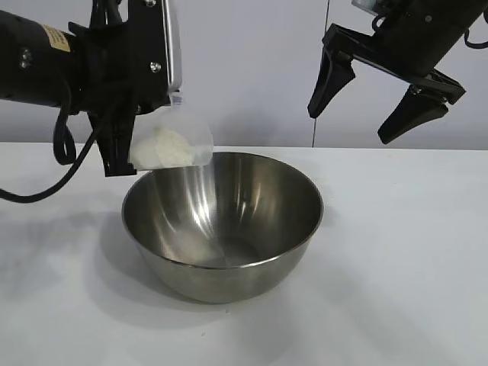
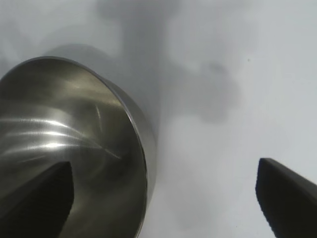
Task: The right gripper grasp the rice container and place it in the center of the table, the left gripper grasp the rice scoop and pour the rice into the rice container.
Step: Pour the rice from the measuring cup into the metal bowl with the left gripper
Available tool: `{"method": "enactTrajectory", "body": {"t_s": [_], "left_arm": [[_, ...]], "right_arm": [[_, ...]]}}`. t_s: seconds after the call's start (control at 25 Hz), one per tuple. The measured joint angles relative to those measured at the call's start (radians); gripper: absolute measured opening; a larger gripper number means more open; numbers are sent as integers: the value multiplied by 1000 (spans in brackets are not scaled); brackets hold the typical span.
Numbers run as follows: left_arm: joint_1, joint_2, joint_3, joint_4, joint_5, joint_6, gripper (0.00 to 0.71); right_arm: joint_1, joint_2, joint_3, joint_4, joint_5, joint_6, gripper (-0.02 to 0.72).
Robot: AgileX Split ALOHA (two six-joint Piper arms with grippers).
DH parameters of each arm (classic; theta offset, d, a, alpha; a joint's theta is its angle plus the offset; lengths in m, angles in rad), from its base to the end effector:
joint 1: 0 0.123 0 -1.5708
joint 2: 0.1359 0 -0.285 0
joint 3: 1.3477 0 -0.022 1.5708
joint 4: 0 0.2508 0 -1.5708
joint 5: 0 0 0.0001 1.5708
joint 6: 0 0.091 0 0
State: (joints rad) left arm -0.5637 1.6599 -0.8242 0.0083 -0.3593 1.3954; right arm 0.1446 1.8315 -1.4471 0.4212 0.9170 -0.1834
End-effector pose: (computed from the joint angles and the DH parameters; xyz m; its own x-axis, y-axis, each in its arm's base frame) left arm 0.2927 -0.1854 0.2116 0.4756 0.8658 -0.1555 0.4058 -0.0591 0.9121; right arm 0.3815 0.0854 0.2542 -0.9295 -0.0565 -0.3646 -0.1856 0.9256 0.3300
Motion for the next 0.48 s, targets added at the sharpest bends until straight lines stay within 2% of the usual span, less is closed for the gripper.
{"method": "enactTrajectory", "body": {"t_s": [0.12,0.48], "left_arm": [[0,0,0,91,-7,105,9],[0,99,-15,380,-79,206,9]], "right_arm": [[0,0,0,-1,0,-4,694],[0,0,0,-1,12,-20,694]]}}
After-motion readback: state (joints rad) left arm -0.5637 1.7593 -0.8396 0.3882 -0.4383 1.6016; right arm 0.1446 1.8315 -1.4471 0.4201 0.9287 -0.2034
